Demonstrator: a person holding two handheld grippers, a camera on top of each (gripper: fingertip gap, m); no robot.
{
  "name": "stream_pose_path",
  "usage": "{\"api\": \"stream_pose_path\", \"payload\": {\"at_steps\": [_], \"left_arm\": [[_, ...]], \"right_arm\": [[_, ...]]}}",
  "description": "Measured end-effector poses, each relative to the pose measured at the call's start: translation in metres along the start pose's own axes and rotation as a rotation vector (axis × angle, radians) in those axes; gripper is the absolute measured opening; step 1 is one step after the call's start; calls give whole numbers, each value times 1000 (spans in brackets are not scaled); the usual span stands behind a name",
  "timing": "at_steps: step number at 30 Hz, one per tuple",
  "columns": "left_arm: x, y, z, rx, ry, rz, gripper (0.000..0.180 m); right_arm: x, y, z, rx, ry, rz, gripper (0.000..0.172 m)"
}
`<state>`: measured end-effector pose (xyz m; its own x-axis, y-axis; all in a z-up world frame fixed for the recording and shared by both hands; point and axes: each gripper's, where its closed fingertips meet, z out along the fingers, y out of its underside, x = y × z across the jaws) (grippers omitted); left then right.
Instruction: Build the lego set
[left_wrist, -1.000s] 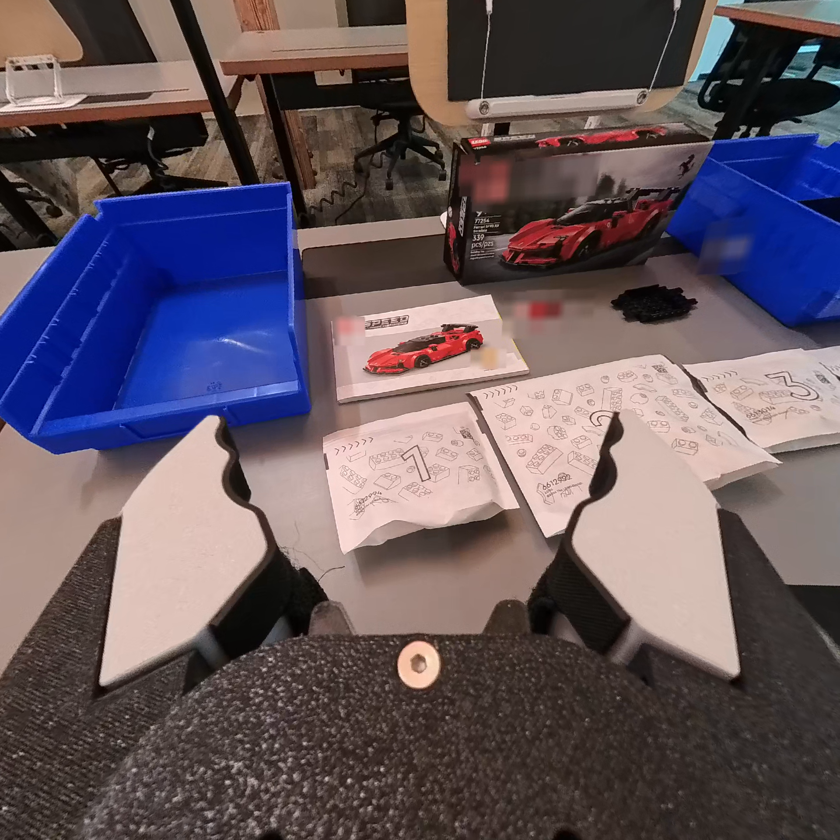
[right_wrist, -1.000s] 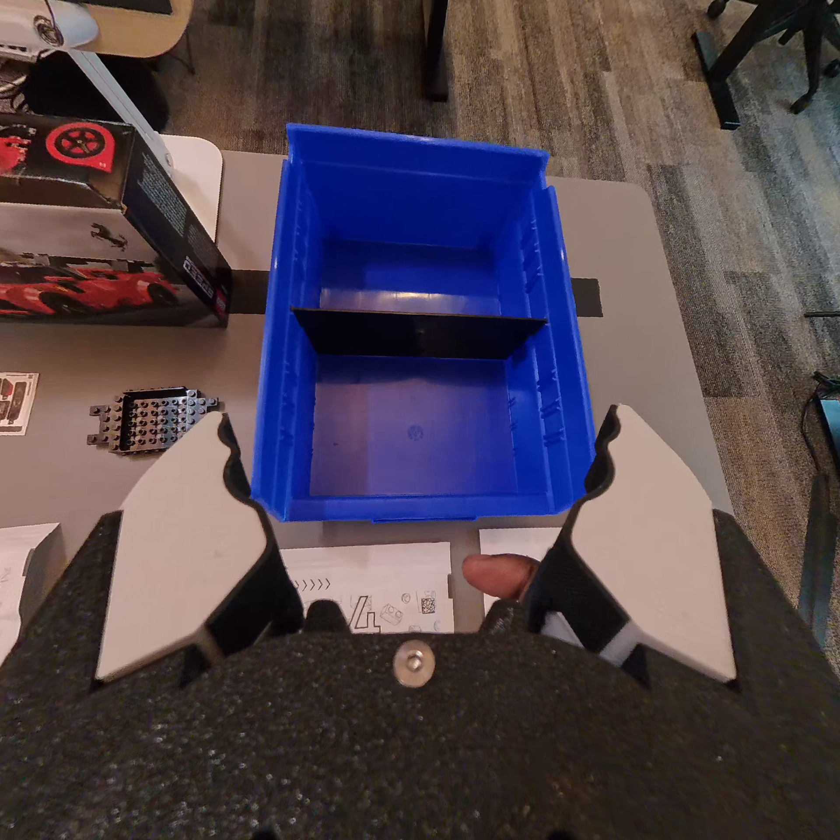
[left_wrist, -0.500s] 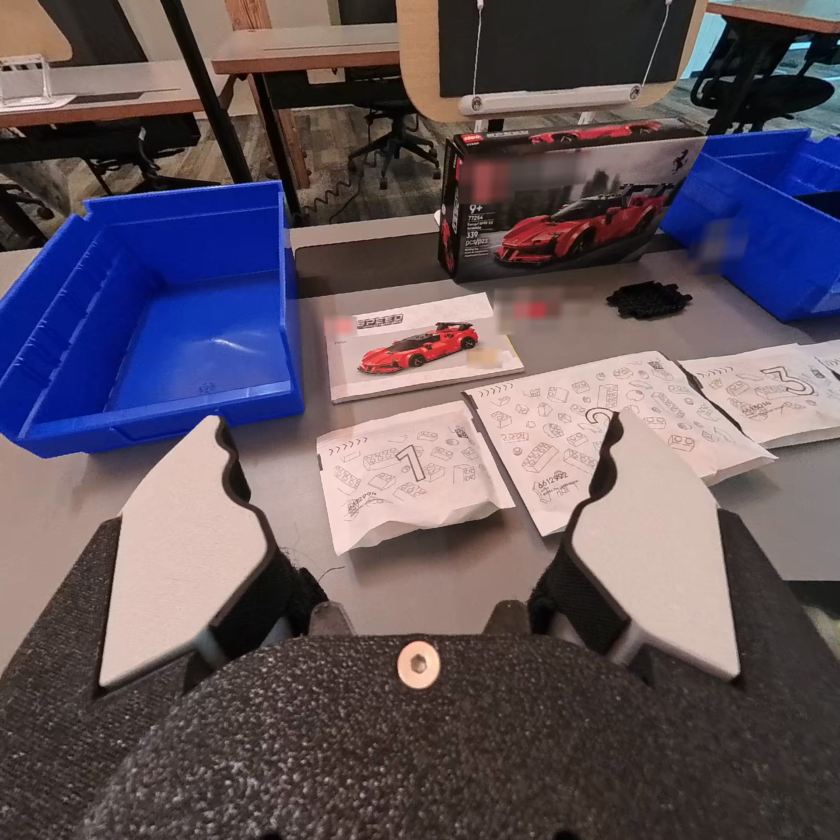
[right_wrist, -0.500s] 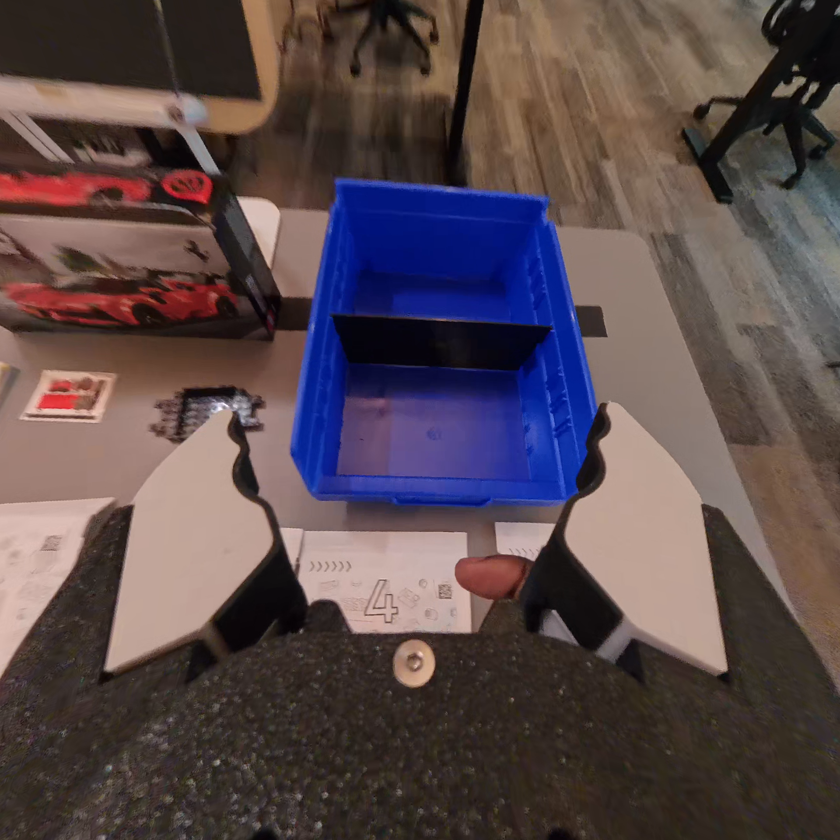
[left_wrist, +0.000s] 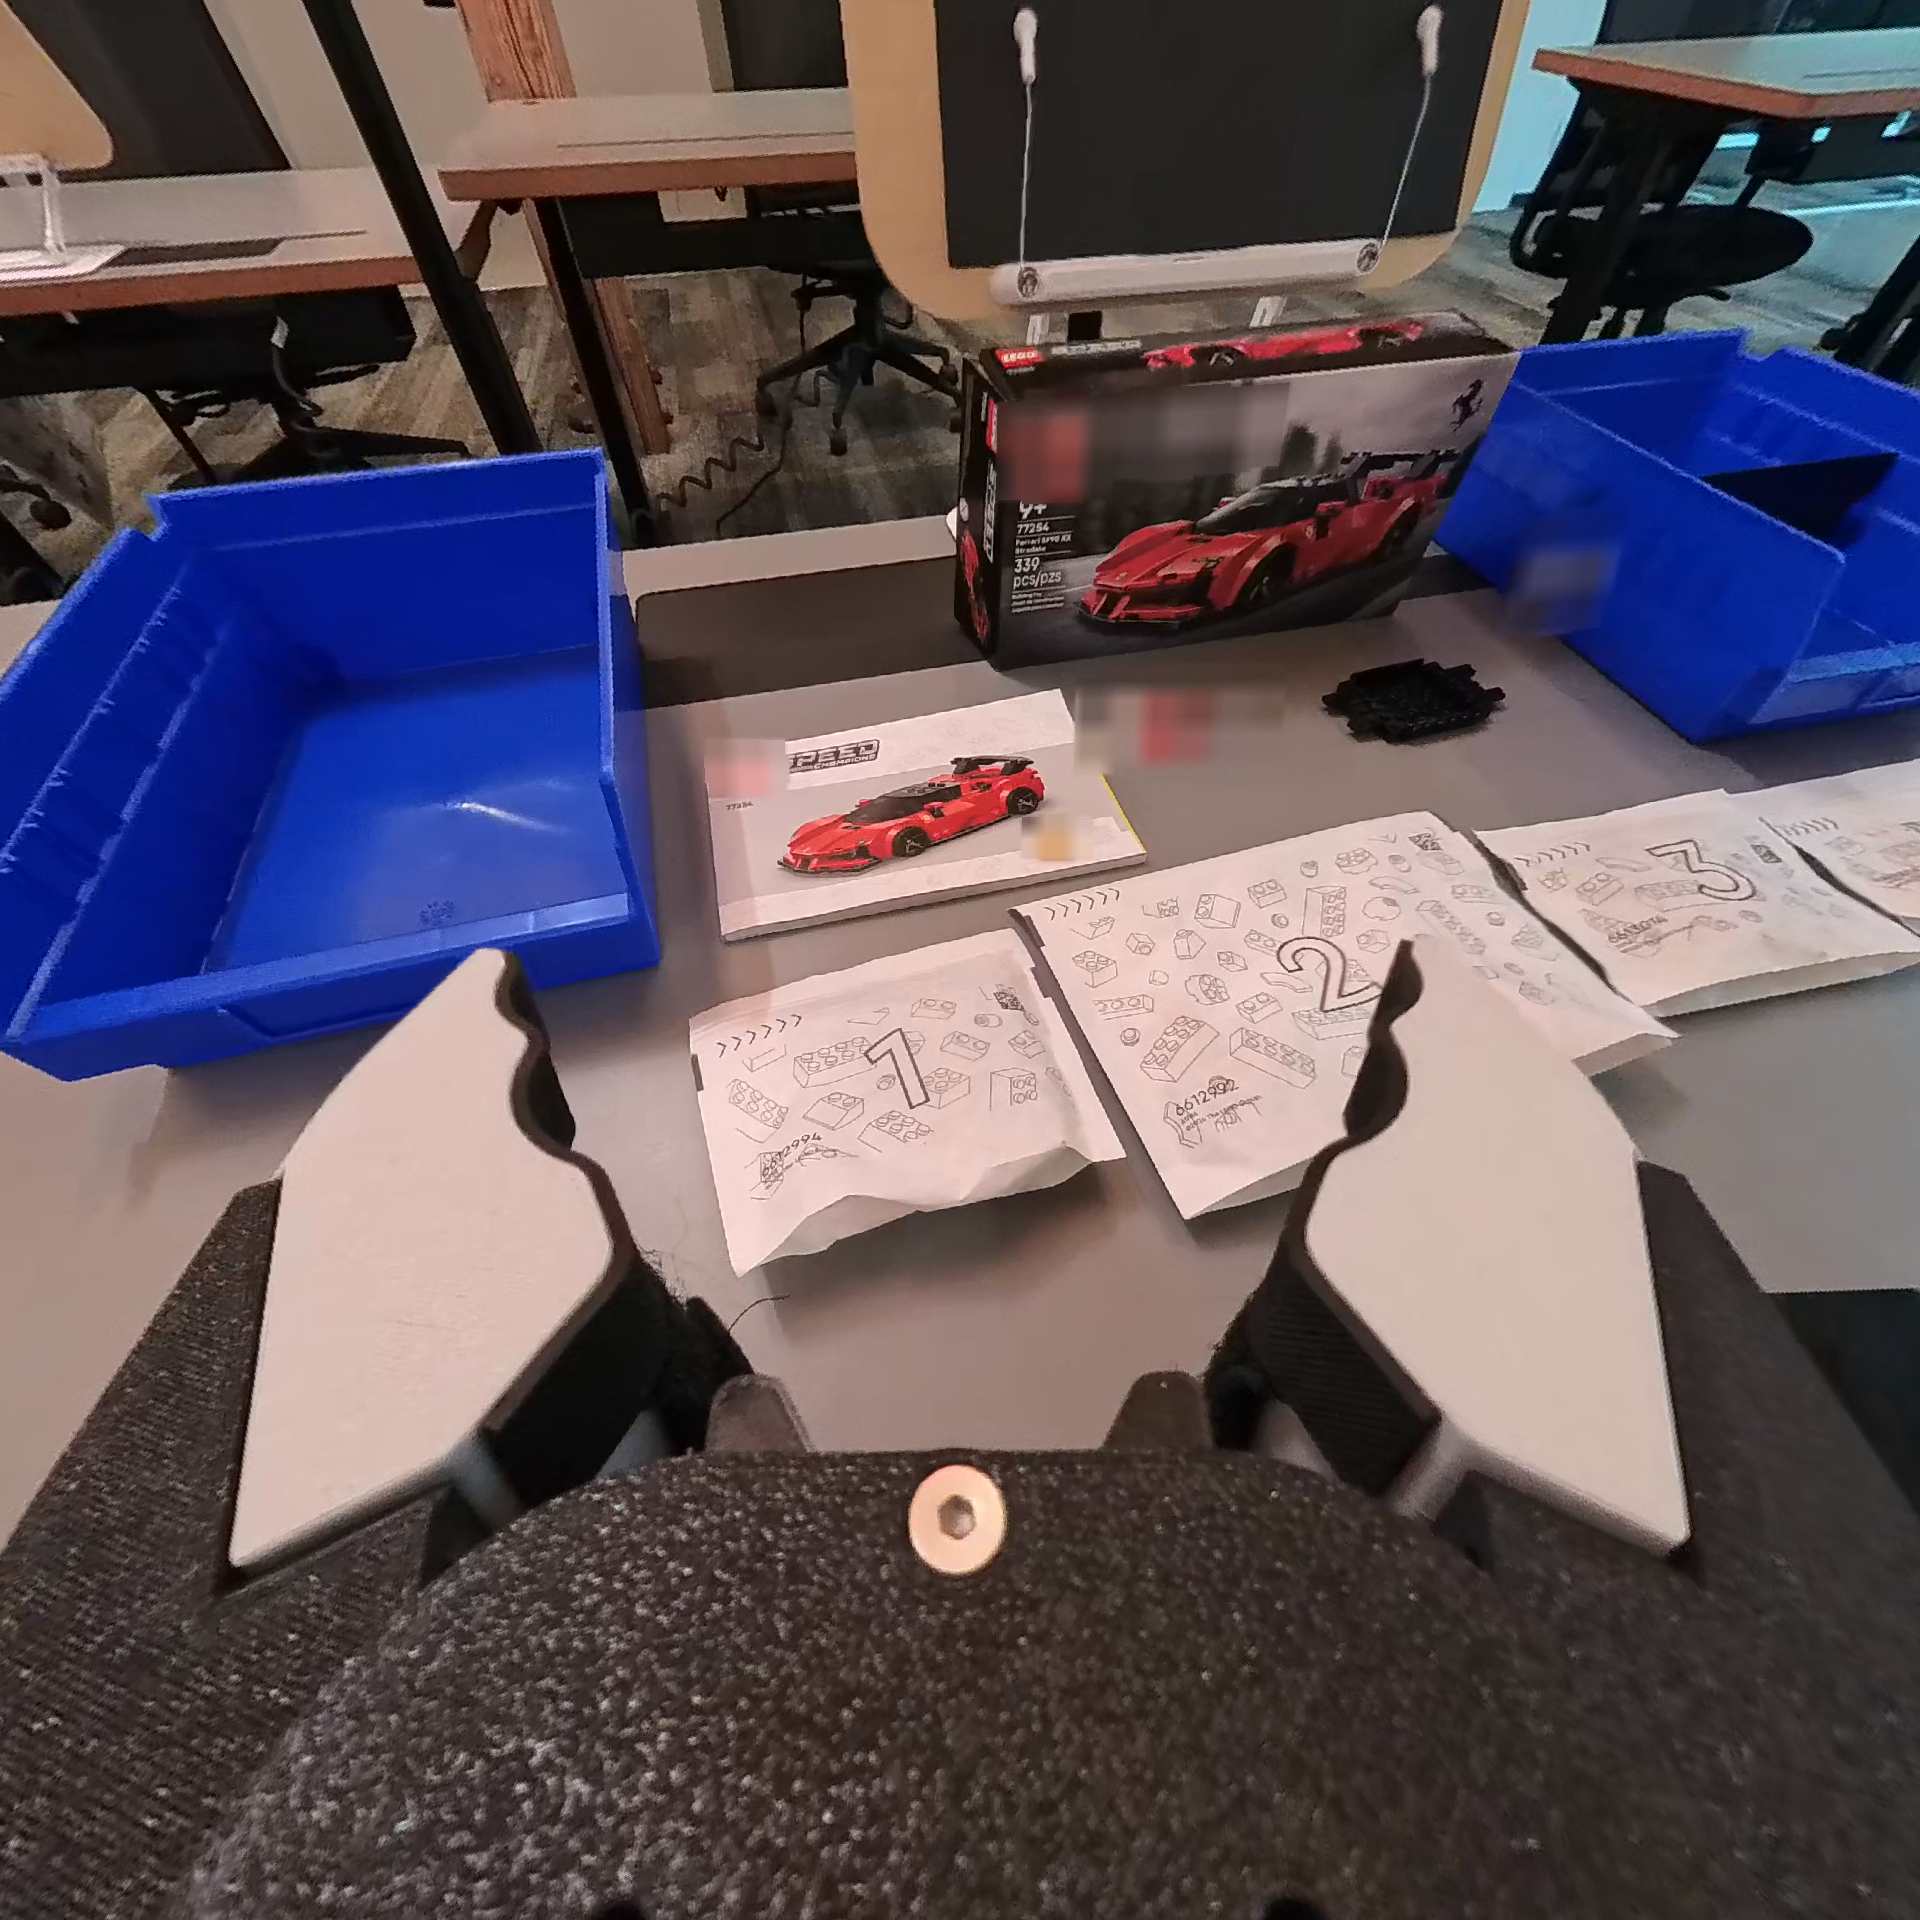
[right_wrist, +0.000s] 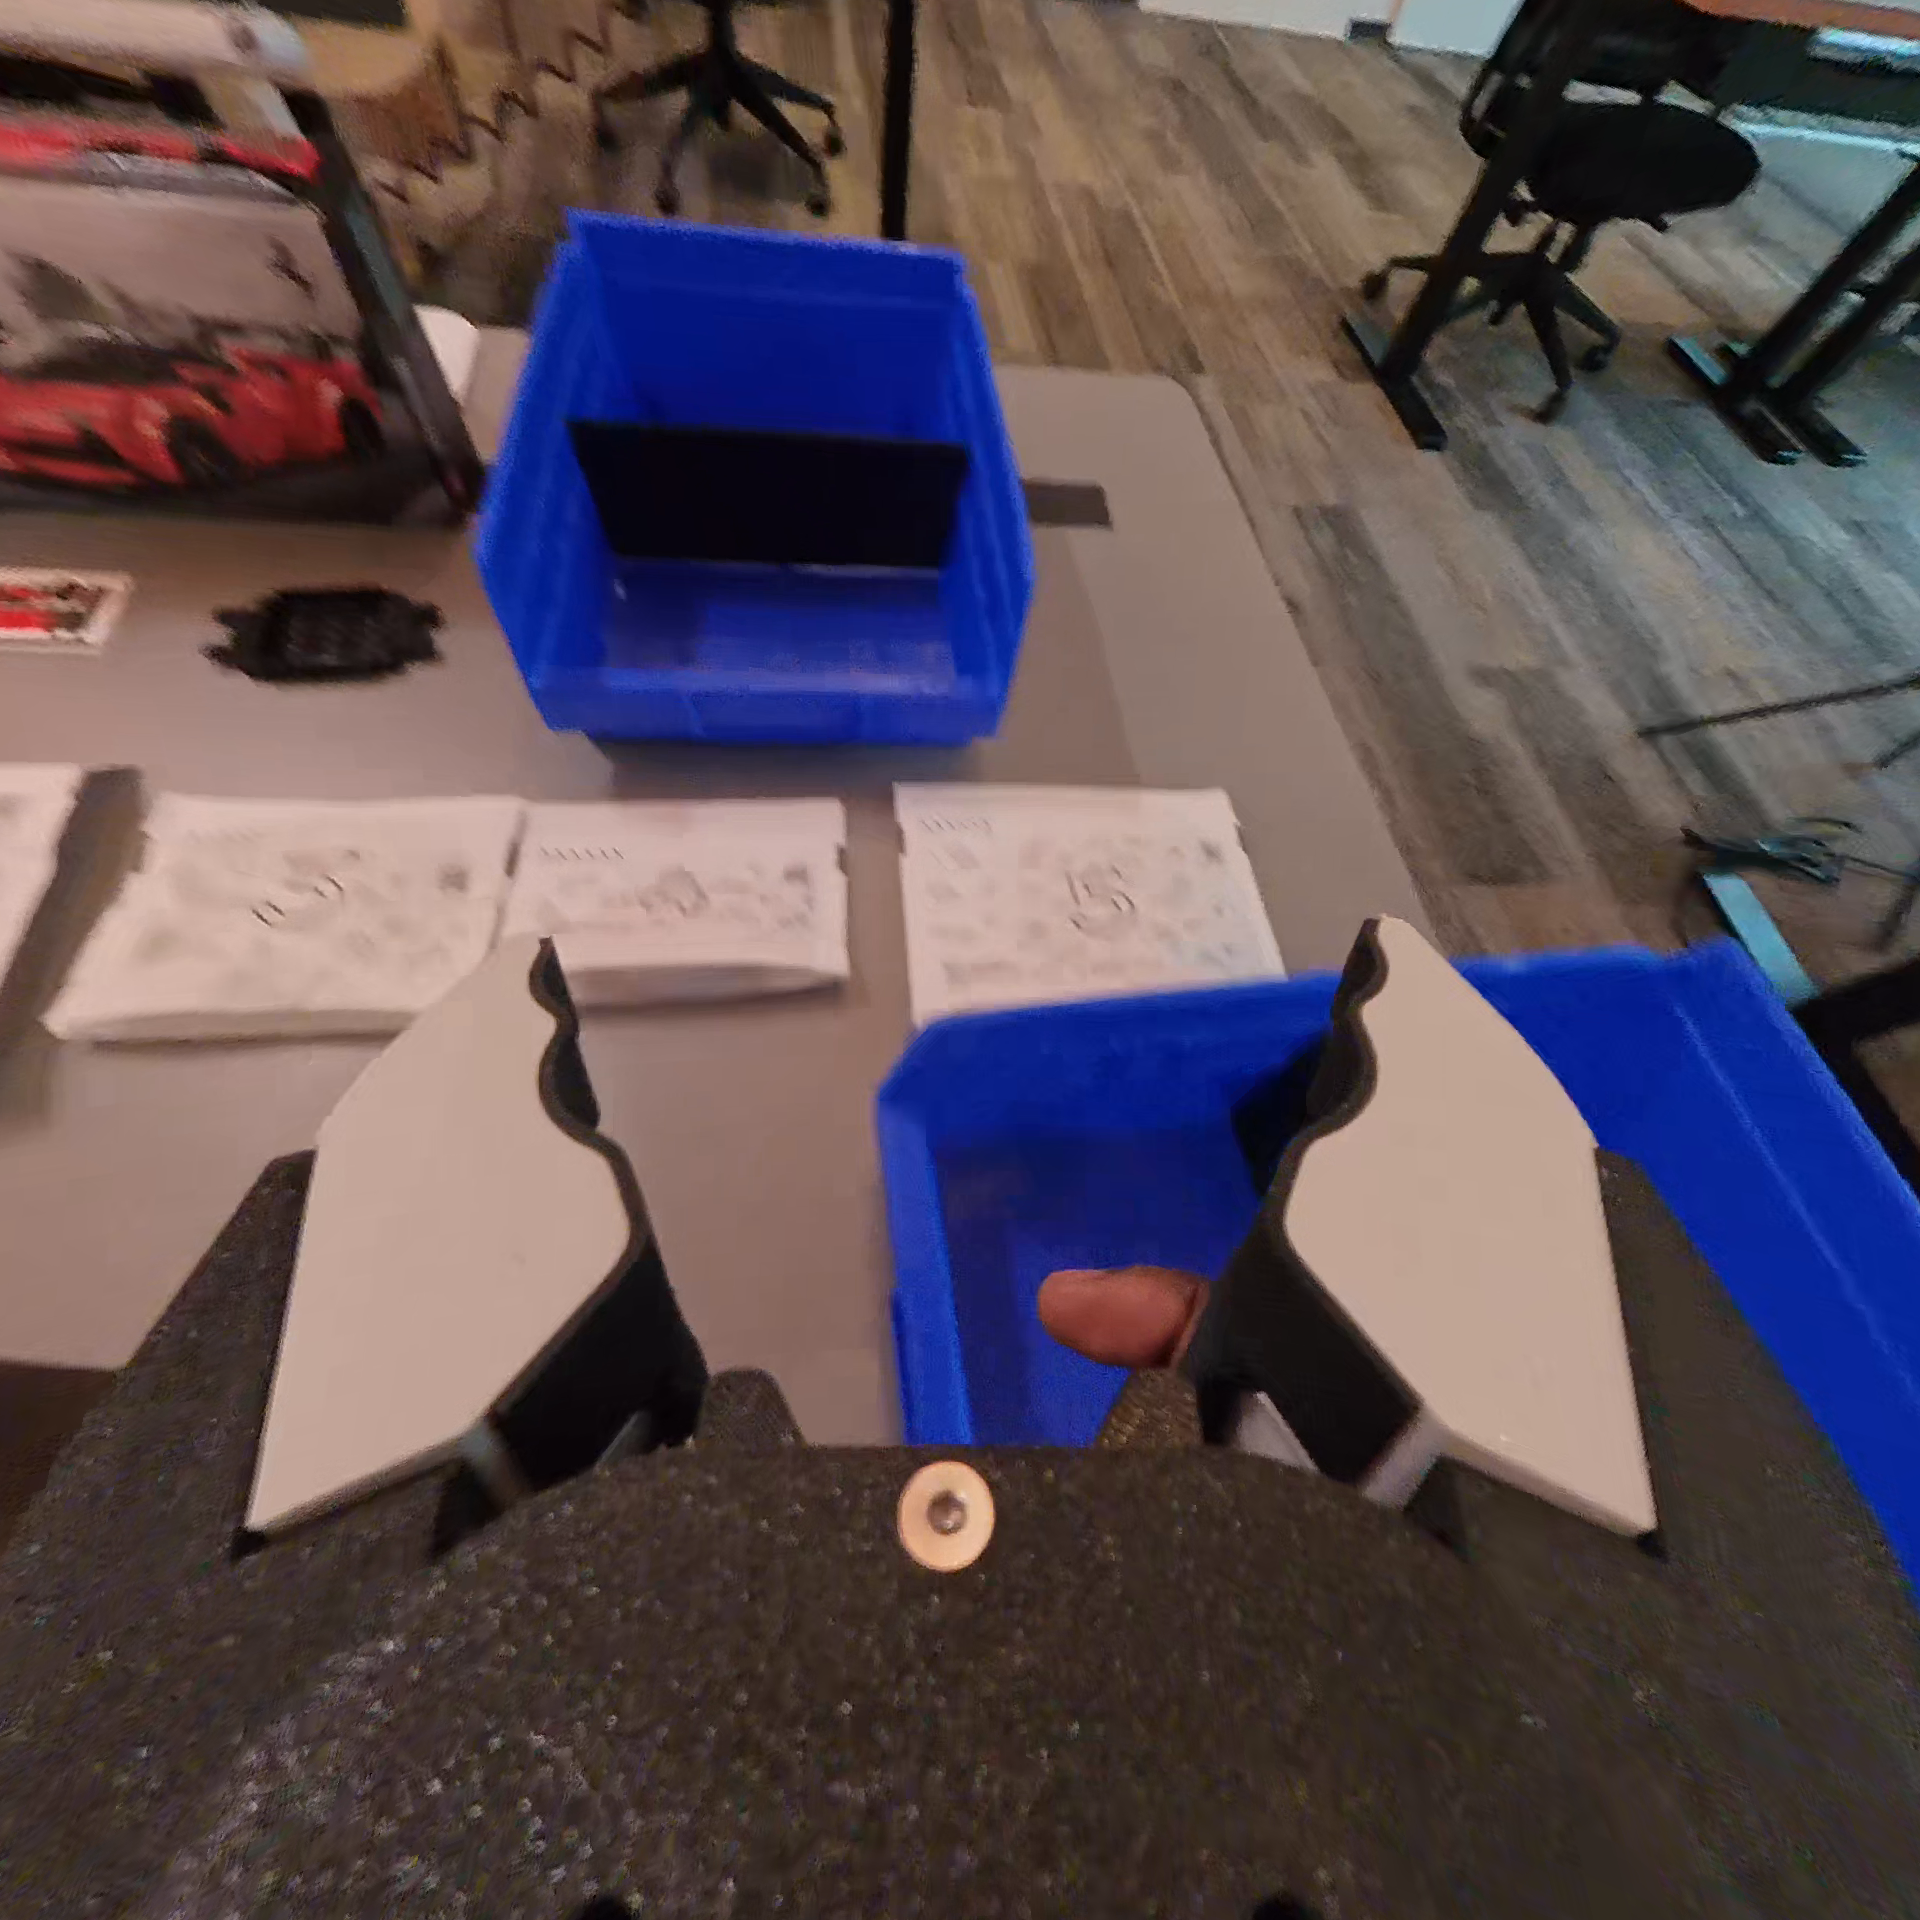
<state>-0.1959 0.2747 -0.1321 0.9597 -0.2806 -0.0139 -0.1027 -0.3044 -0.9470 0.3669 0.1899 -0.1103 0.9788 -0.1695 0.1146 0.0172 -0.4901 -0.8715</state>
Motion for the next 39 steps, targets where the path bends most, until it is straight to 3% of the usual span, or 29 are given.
{"api": "stream_pose_path", "payload": {"at_steps": [10, 23, 35, 39], "left_arm": [[3, -4, -7, -2, 2, 21, 144], [8, -2, -6, -22, 25, 14, 142], [10, -1, -5, -32, 35, 26, 141], [12, -4, -6, -23, 38, 28, 141]], "right_arm": [[79, 80, -69, -166, 181, 23, 134], [96, 102, -83, -191, 244, 43, 133], [95, 101, -79, -190, 262, 40, 132], [89, 90, -80, -122, 247, 37, 131]]}}
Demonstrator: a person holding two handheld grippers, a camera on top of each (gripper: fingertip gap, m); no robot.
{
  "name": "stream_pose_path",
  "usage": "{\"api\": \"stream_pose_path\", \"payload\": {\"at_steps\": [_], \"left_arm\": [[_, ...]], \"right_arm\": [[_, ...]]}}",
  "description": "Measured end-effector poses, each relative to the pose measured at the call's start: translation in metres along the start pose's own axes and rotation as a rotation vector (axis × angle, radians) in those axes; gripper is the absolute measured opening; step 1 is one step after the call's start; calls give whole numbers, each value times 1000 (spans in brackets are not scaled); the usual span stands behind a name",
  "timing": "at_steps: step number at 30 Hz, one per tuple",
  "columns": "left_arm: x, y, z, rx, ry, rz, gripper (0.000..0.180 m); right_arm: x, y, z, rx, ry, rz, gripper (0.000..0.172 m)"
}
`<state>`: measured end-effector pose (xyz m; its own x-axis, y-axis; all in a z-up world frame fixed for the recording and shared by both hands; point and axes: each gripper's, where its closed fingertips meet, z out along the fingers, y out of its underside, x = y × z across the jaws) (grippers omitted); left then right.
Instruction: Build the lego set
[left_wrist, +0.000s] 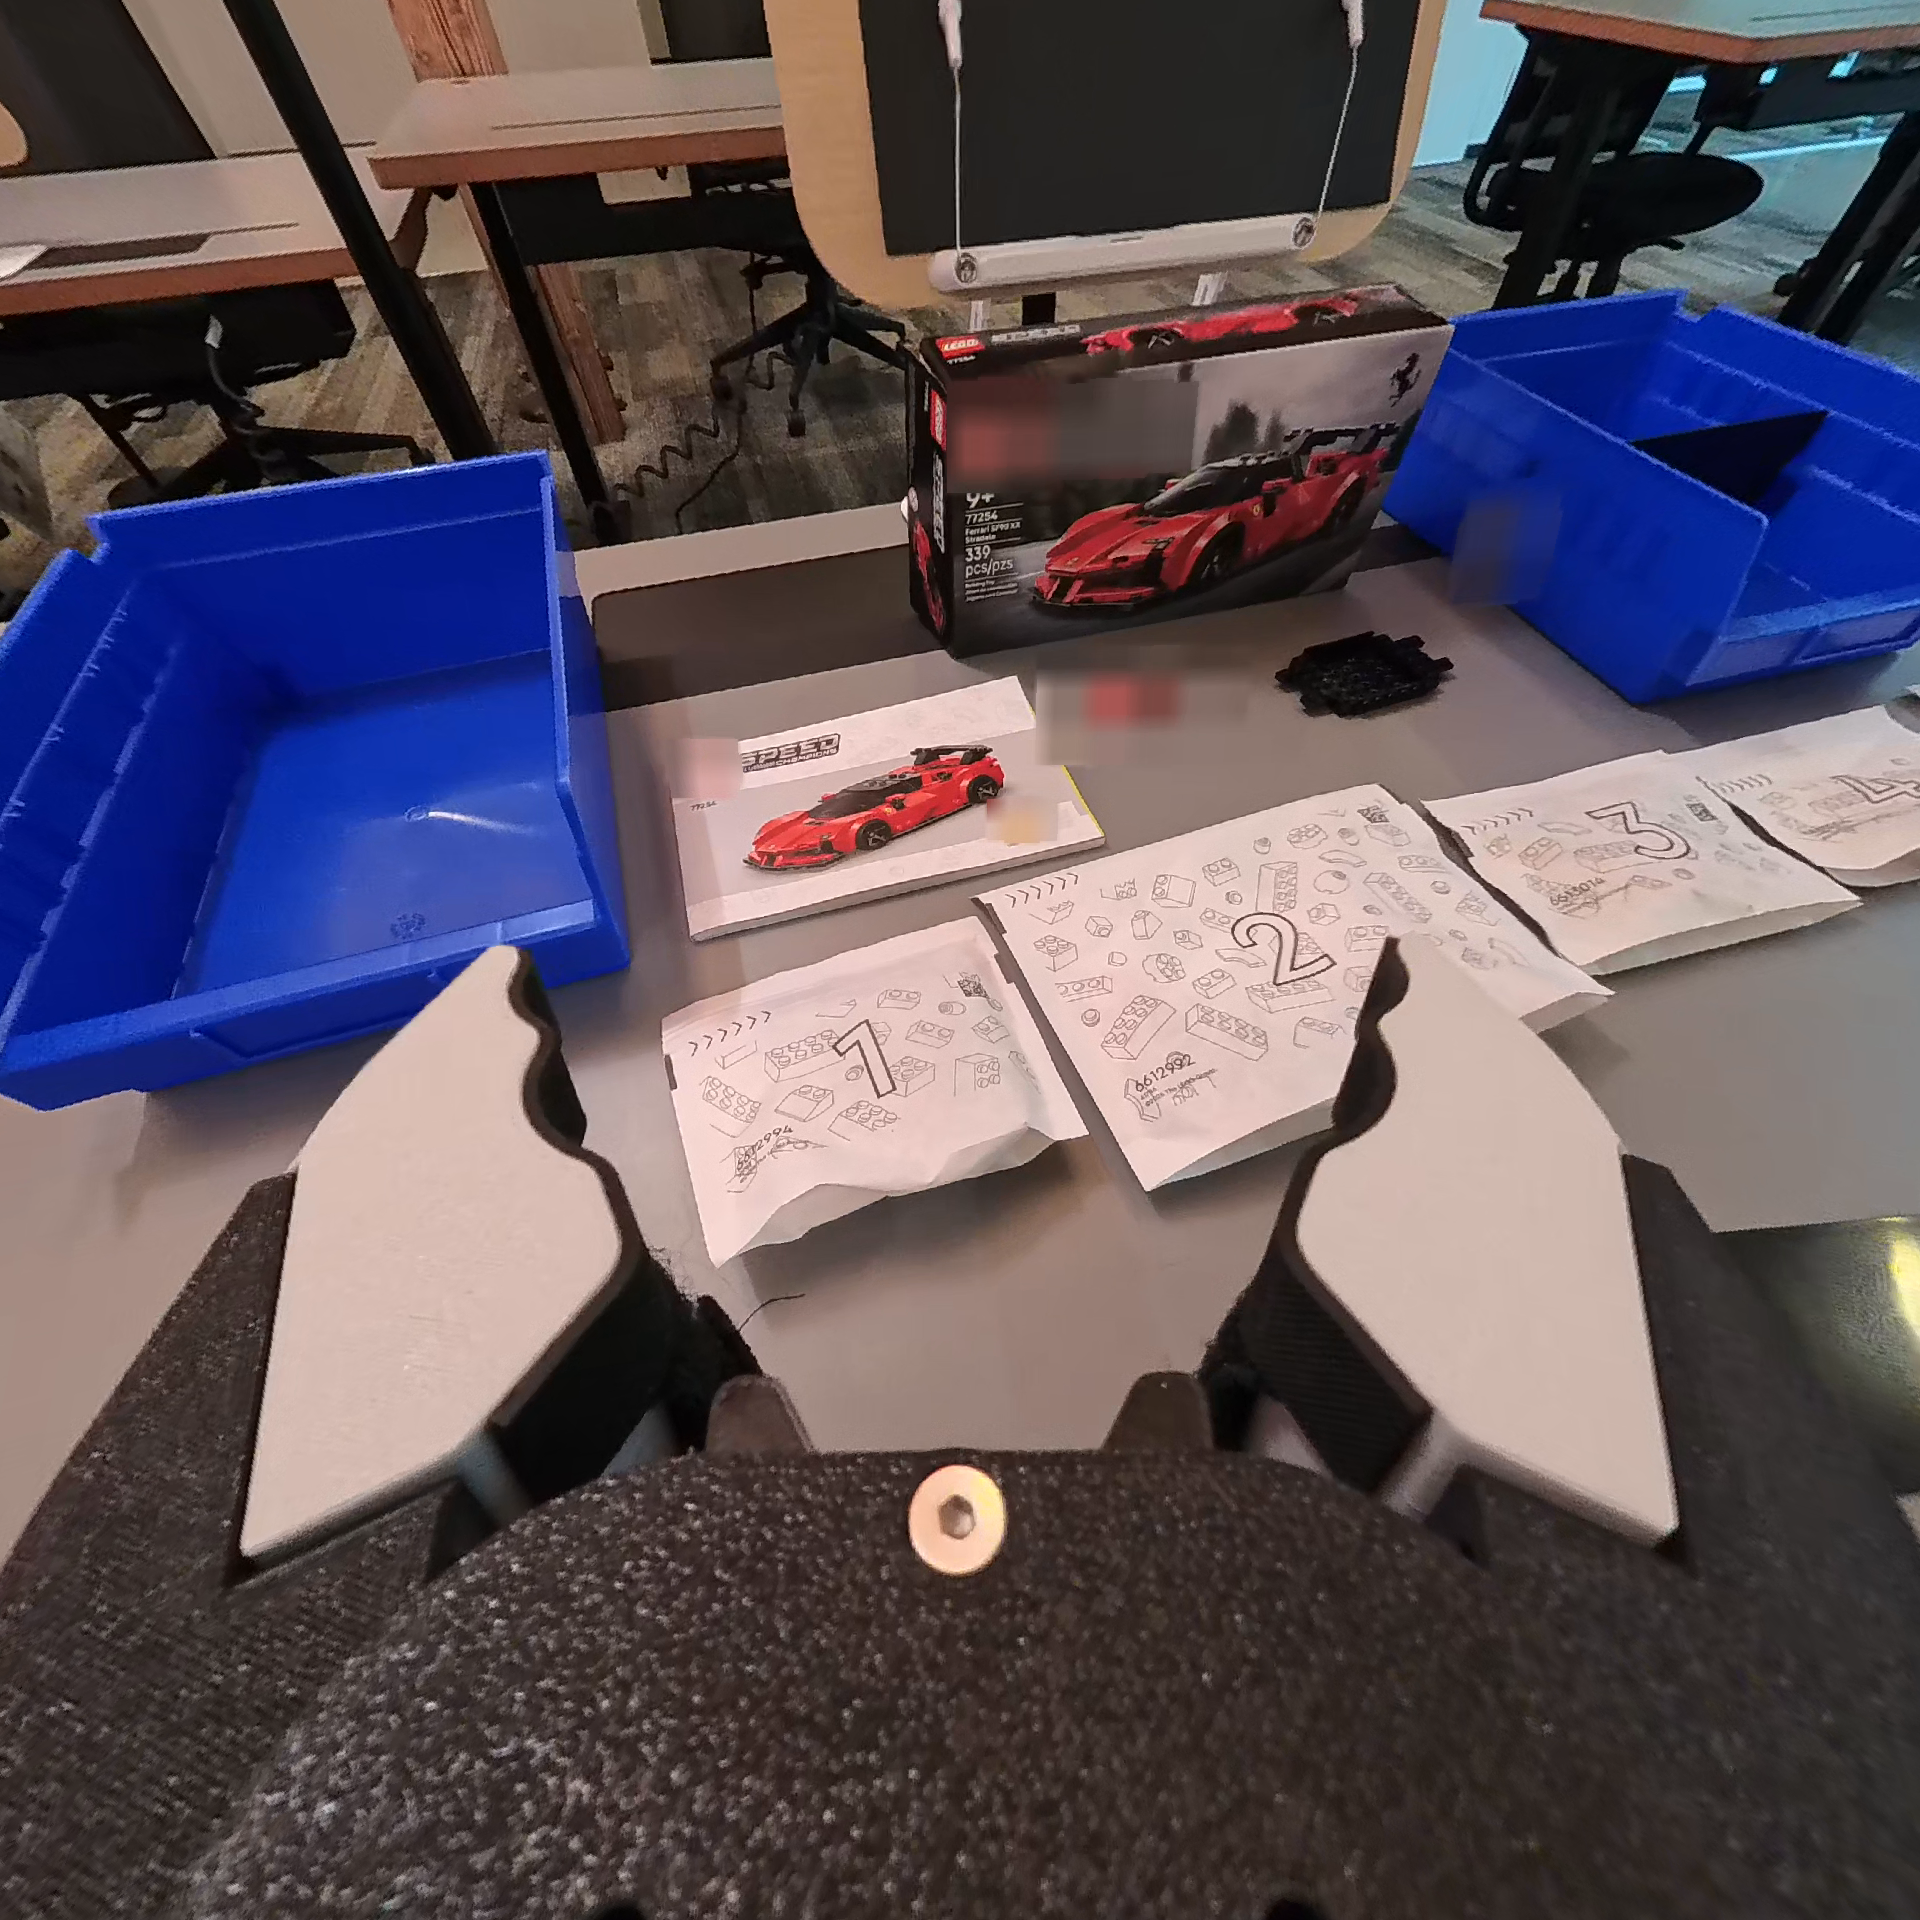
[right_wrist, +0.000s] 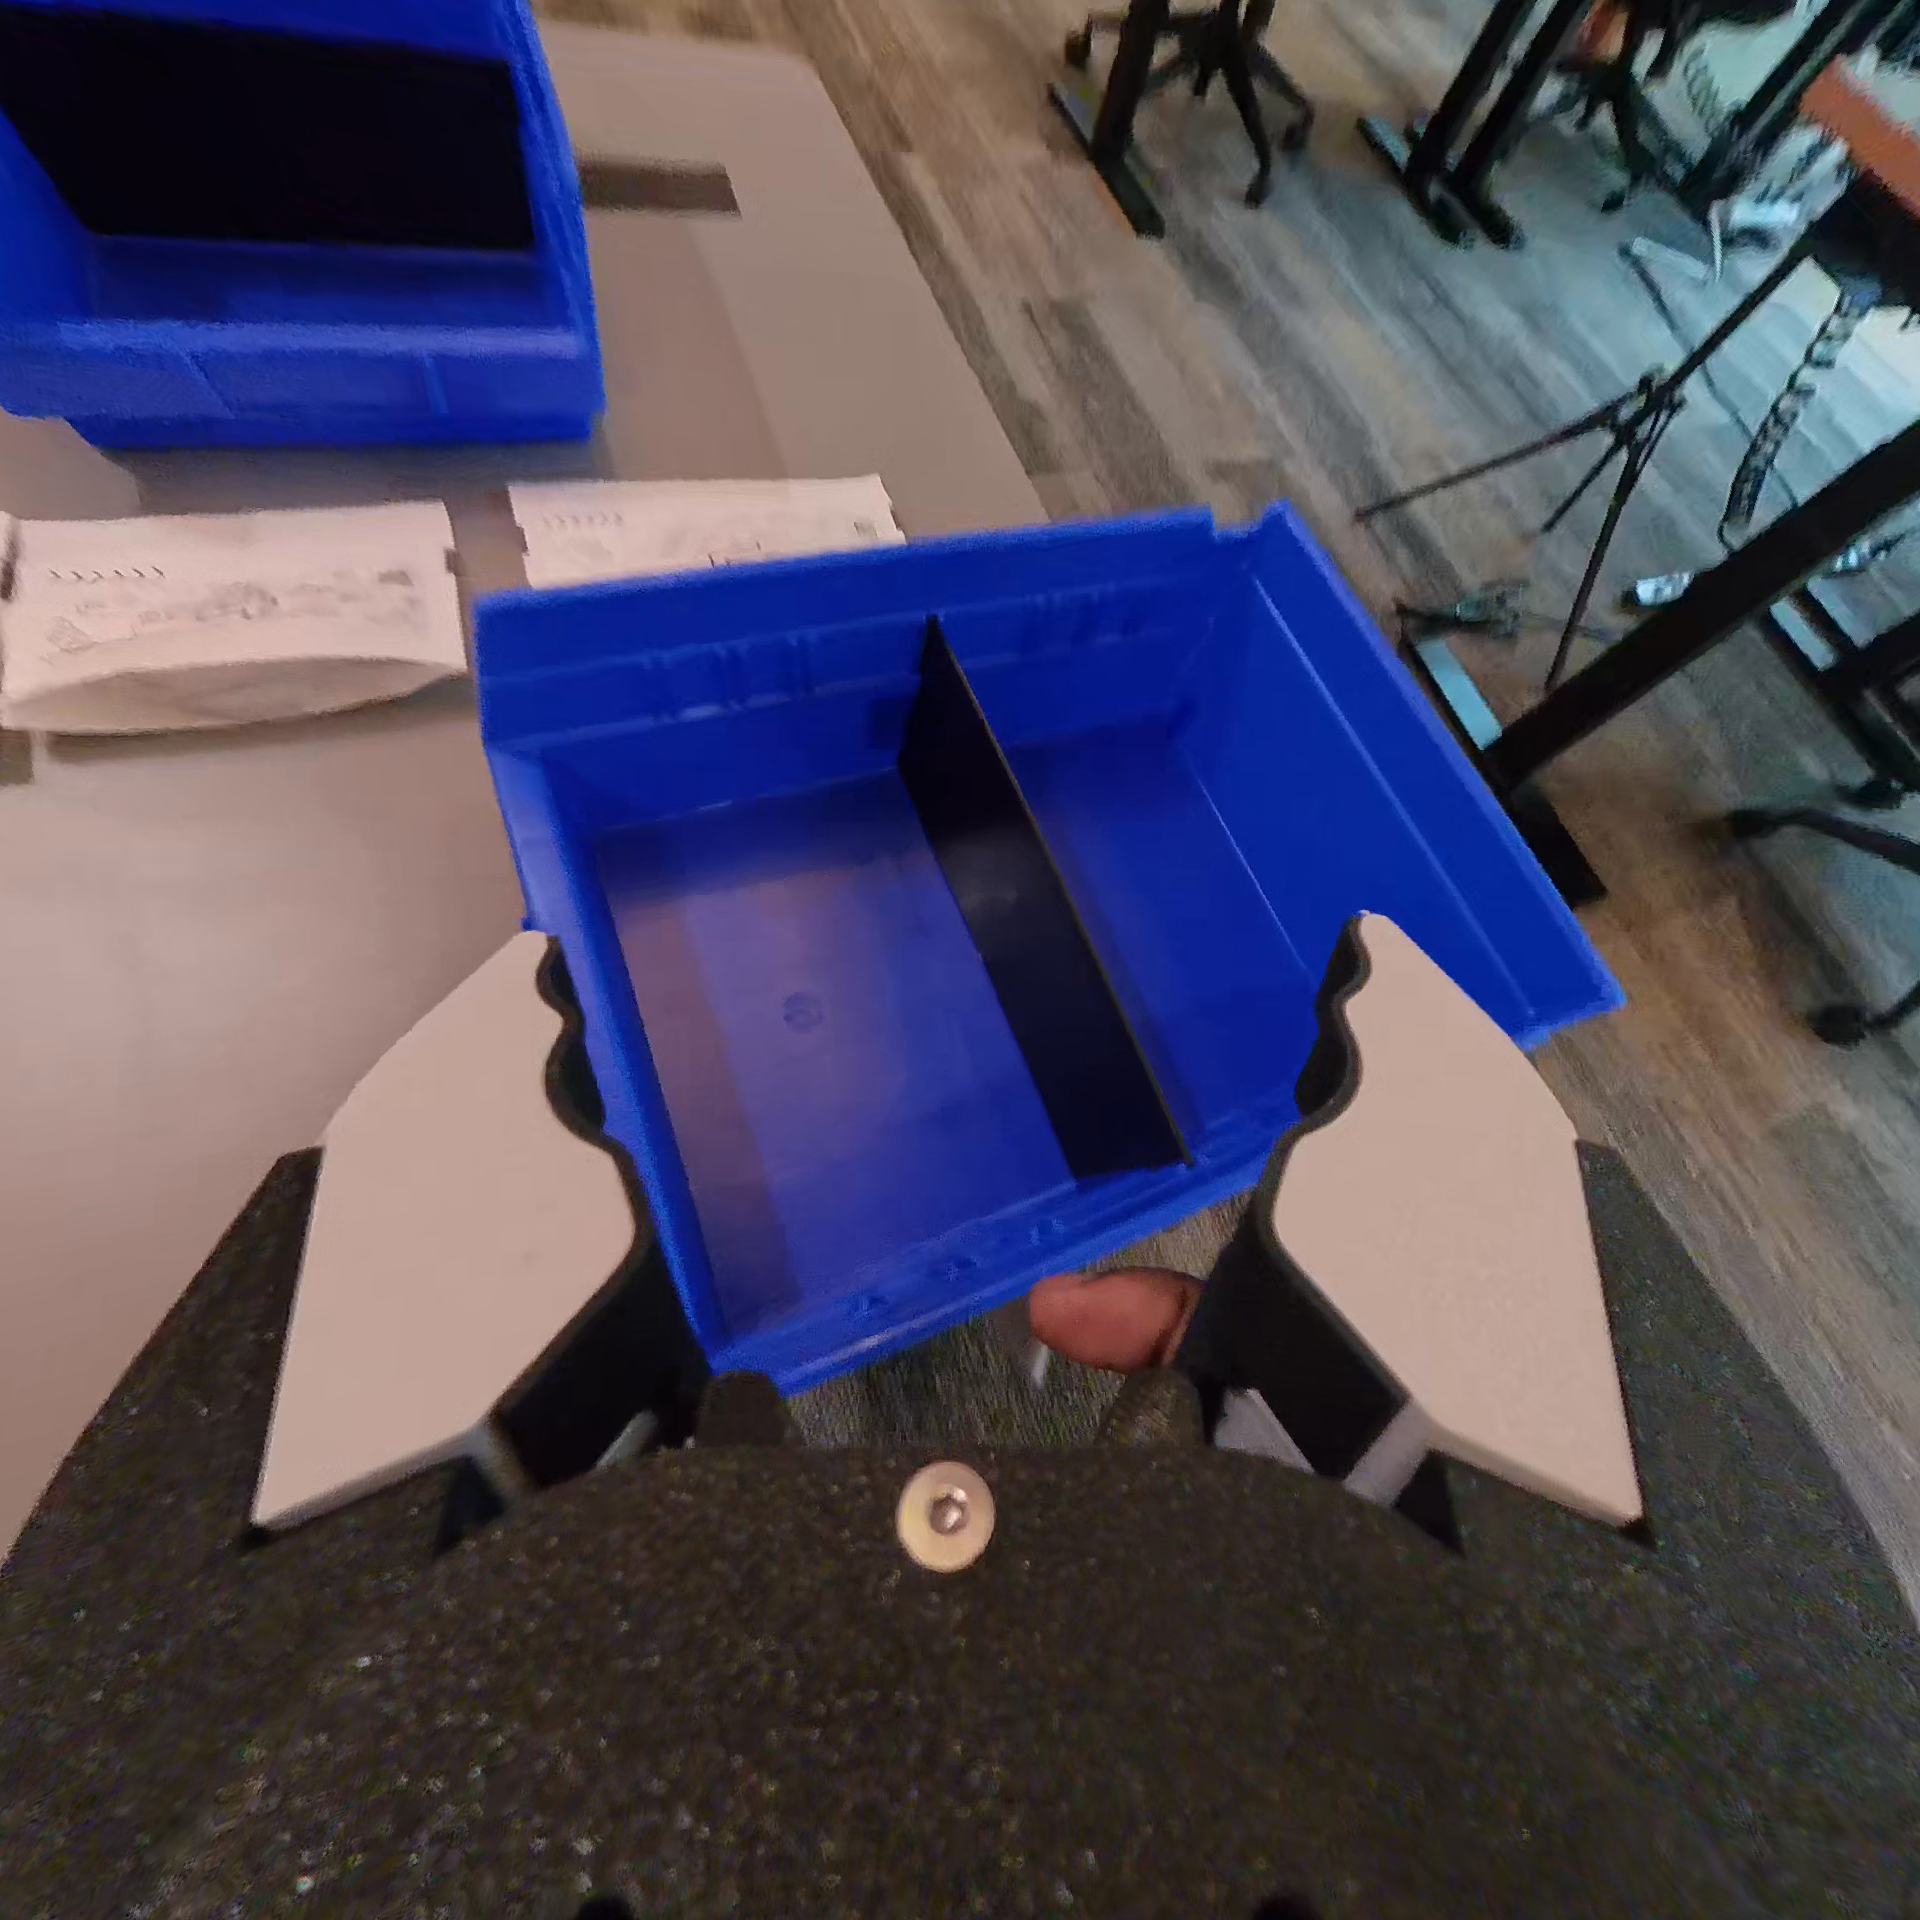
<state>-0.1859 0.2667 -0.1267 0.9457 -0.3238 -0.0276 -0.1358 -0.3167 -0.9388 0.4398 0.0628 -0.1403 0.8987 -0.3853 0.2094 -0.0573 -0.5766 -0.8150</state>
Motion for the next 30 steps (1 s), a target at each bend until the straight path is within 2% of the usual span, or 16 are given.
{"api": "stream_pose_path", "payload": {"at_steps": [6, 9, 10, 14, 19, 23, 27, 30], "left_arm": [[2, -9, -7, 40, 2, -5, 141], [4, -15, -12, 67, 3, -2, 142], [5, -17, -13, 77, 2, 1, 142], [9, -27, -19, 126, -11, 12, 146], [14, -45, -33, 231, -37, 3, 146], [32, -51, -38, 267, 14, 4, 145], [50, -45, -26, 240, 43, 12, 145], [56, -42, -10, 217, 36, 15, 145]], "right_arm": [[-5, -37, -13, 215, 32, 25, 133], [-12, -50, -20, 291, 33, 56, 142], [-16, -54, -22, 307, 32, 58, 146], [-47, -76, -31, 402, -22, 57, 146], [-102, -94, -35, 428, -101, 12, 147], [-164, -107, -40, 467, -225, -11, 145], [-242, -114, -40, 492, -375, -51, 139], [-298, -113, -29, 454, -457, -115, 138]]}}
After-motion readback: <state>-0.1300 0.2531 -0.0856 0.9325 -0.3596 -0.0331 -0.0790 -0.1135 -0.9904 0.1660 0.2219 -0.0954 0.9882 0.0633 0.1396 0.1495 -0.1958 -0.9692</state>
